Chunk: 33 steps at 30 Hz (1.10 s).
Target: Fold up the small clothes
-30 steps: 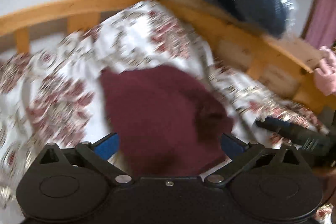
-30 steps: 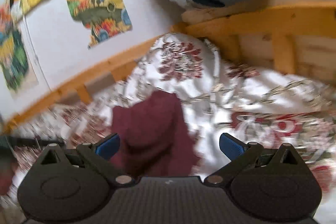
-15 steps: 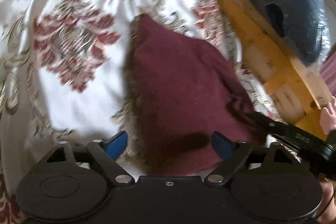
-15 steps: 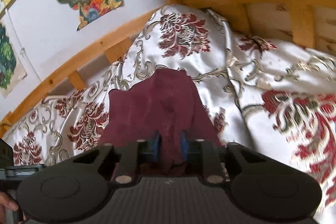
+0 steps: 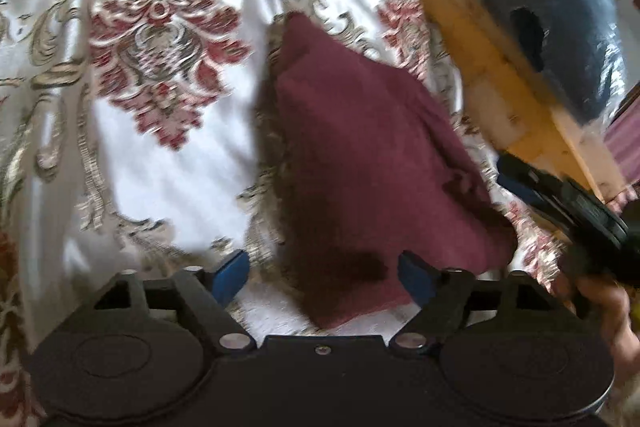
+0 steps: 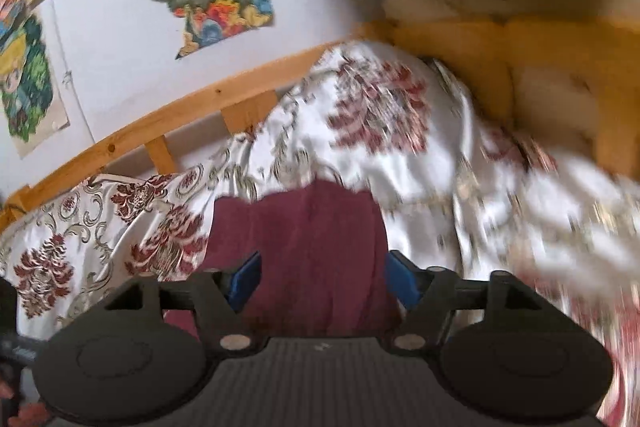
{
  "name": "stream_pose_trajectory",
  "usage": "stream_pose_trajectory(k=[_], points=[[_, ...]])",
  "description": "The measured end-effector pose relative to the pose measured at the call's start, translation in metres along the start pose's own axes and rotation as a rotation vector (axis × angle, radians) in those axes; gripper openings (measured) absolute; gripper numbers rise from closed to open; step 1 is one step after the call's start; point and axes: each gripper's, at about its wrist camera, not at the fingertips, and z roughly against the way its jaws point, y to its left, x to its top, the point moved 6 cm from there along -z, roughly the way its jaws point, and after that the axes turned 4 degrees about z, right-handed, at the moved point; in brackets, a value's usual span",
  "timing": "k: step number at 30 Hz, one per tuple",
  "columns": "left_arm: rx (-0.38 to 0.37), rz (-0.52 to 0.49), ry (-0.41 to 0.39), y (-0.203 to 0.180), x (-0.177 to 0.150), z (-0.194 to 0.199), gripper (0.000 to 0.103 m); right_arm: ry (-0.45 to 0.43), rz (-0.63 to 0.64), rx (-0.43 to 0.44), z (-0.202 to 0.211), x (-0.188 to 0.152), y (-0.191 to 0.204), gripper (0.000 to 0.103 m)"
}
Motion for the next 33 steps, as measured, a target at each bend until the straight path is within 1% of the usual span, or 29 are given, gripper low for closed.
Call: stream_pose_trajectory(k=[1,2,4,5,6,8,10,11,13,15,19,20,22,23,24,25,26,29,33], points=[[-0.013,0.005,-0.01,-0.002,0.001,-0.001,0.09,0.005,0.02,-0.007,-0.01,0.007,0.0,0.075],[-0.028,0.008,-0.018,-0.004,0.002,-0.003,0.091,0.013,0.034,-0.022,-0.021,0.013,-0.001,0.072],[-0.044,0.009,-0.016,-0.009,0.004,-0.011,0.091,0.034,0.036,-0.041,-0.04,0.019,-0.005,0.053],[-0.038,0.006,-0.003,-0.01,0.003,-0.016,0.09,0.054,0.026,-0.056,-0.049,0.02,-0.007,0.028],[-0.024,0.0,0.015,-0.009,0.002,-0.019,0.085,0.072,0.011,-0.067,-0.054,0.019,-0.01,0.011],[0.0,-0.002,0.054,-0.006,-0.003,-0.026,0.083,0.094,-0.004,-0.086,-0.056,0.014,-0.014,0.005],[-0.009,0.032,0.072,0.001,-0.007,-0.026,0.082,0.086,0.014,-0.116,-0.048,0.01,-0.017,0.004],[-0.018,0.049,0.078,0.003,-0.008,-0.026,0.081,0.086,0.019,-0.132,-0.045,0.007,-0.02,0.001],[-0.022,0.062,0.081,0.006,-0.007,-0.025,0.081,0.096,-0.005,-0.15,-0.042,0.0,-0.028,0.001],[-0.023,0.061,0.08,0.006,-0.007,-0.022,0.08,0.114,-0.035,-0.151,-0.042,-0.008,-0.035,0.001],[-0.017,0.048,0.078,0.006,-0.006,-0.022,0.081,0.09,-0.065,-0.135,-0.038,-0.009,-0.038,0.001],[-0.016,0.048,0.078,0.006,-0.006,-0.023,0.081,0.083,-0.071,-0.129,-0.036,-0.008,-0.038,0.003],[-0.014,0.048,0.077,0.006,-0.007,-0.021,0.082,0.075,-0.074,-0.128,-0.034,-0.007,-0.037,0.009],[-0.013,0.048,0.076,0.006,-0.007,-0.022,0.082,0.073,-0.074,-0.126,-0.033,-0.006,-0.036,0.018],[-0.011,0.046,0.075,0.006,-0.007,-0.022,0.082,0.071,-0.073,-0.124,-0.031,-0.006,-0.036,0.031],[-0.009,0.043,0.073,0.006,-0.007,-0.022,0.082,0.068,-0.071,-0.124,-0.031,-0.005,-0.035,0.038],[-0.006,0.042,0.071,0.005,-0.007,-0.022,0.083,0.063,-0.07,-0.123,-0.029,-0.005,-0.034,0.047],[-0.006,0.046,0.069,0.006,-0.007,-0.022,0.084,0.059,-0.07,-0.105,-0.026,-0.005,-0.032,0.055],[-0.006,0.047,0.069,0.006,-0.008,-0.021,0.084,0.062,-0.08,-0.083,-0.029,-0.006,-0.032,0.056]])
